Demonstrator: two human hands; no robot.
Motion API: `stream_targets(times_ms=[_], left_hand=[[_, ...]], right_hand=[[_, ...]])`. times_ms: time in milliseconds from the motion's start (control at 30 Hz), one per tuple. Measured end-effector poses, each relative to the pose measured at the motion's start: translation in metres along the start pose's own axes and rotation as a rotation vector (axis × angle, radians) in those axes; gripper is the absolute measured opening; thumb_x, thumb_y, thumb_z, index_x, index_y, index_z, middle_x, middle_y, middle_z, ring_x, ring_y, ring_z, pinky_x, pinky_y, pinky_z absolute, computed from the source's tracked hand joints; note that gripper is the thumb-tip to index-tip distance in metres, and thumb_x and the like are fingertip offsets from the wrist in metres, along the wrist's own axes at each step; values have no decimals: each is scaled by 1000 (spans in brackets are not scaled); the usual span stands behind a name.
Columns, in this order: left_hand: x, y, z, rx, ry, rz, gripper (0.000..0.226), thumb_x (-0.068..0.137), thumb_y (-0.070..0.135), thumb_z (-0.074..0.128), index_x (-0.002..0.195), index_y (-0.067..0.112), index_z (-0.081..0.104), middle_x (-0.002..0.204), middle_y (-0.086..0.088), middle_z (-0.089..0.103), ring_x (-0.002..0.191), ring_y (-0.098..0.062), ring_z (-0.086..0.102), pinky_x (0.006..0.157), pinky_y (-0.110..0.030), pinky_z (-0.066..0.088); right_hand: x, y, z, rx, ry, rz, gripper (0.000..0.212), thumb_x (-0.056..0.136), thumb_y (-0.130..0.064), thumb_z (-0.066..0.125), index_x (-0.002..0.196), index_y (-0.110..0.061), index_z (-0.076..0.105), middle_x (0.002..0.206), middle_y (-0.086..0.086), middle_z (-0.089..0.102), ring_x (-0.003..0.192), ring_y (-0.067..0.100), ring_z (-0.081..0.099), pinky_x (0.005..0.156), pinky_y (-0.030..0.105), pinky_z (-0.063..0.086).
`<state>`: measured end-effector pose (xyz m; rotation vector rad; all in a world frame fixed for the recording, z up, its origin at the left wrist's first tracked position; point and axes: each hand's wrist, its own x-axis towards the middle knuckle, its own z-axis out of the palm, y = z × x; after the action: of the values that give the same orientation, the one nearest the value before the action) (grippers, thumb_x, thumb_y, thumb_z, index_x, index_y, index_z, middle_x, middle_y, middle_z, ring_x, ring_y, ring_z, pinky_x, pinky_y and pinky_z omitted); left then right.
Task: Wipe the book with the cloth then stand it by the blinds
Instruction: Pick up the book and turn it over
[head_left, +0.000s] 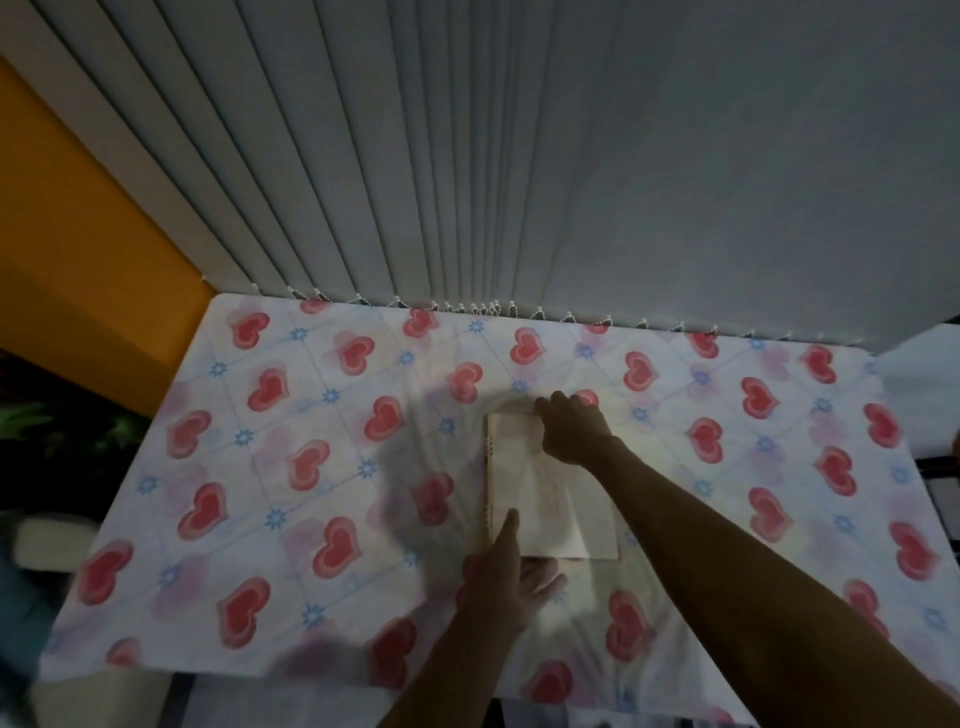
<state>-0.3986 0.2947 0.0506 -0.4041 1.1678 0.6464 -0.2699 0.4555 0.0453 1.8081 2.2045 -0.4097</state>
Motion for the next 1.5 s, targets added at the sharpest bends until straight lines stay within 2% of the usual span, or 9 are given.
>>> stream_targets(times_ms=[100,200,433,733,900,967,1167,1367,1500], left_hand=[[1,0,-3,-31,-16,-22,40,90,35,74,100,2,53,73,-12,55,54,-23,57,89,-53,54],[6,3,-8,-33,-26,-8,40,94,28,70,120,1,56,94,-18,63,106,-39,64,108,-60,42],[9,5,-14,-64,-39,-32,64,93,41,69,126,-8,47,143,-30,49,137,-40,48,104,-55,45],[-1,-7,-16,-30,-6,12,56,87,41,76,122,2,55,121,-21,64,120,-37,62,94,-50,50],[-13,-17,-9,109,9,105,45,88,43,73,68,10,50,58,-7,49,44,-18,45,73,-38,52],[-24,-20,-3,168,-7,147,39,86,44,74,74,10,57,65,-6,58,52,-19,55,69,-35,51],[-55,-13,32,83,32,428,61,92,35,72,139,7,44,127,-16,56,123,-39,56,106,-57,47],[-85,-5,36,227,210,638,78,81,40,79,140,9,37,134,-18,54,121,-38,57,100,-55,53],[-100,1,27,396,121,825,48,86,15,75,128,8,52,108,-10,69,91,-26,68,56,-27,60]], right_hand=[[6,-1,-3,4,-29,36,40,95,-19,58,133,-11,55,121,15,59,108,35,62,91,46,57],[11,-2,-4,-8,-63,56,41,94,-17,57,134,-12,56,124,16,59,112,35,60,96,49,54],[12,-10,-7,-8,-104,75,44,93,-16,60,136,-16,56,126,12,60,111,31,61,97,50,54],[-4,-5,-24,1,-69,78,40,98,-25,55,138,-21,58,127,11,59,114,31,57,99,48,52],[-20,1,-42,80,-55,92,29,98,-18,57,123,-6,62,119,14,65,105,28,64,94,41,57],[-29,4,-53,102,-43,89,27,99,-19,58,122,-5,61,115,14,68,99,27,67,92,42,59],[-61,17,-92,161,100,100,23,100,-13,53,116,1,59,107,20,71,84,31,64,75,40,54],[-114,31,-102,481,220,112,41,101,-11,48,142,-13,49,134,19,65,111,38,64,95,46,55],[-157,39,-91,694,159,54,59,96,-2,48,153,-19,40,150,11,53,129,35,54,107,50,49]])
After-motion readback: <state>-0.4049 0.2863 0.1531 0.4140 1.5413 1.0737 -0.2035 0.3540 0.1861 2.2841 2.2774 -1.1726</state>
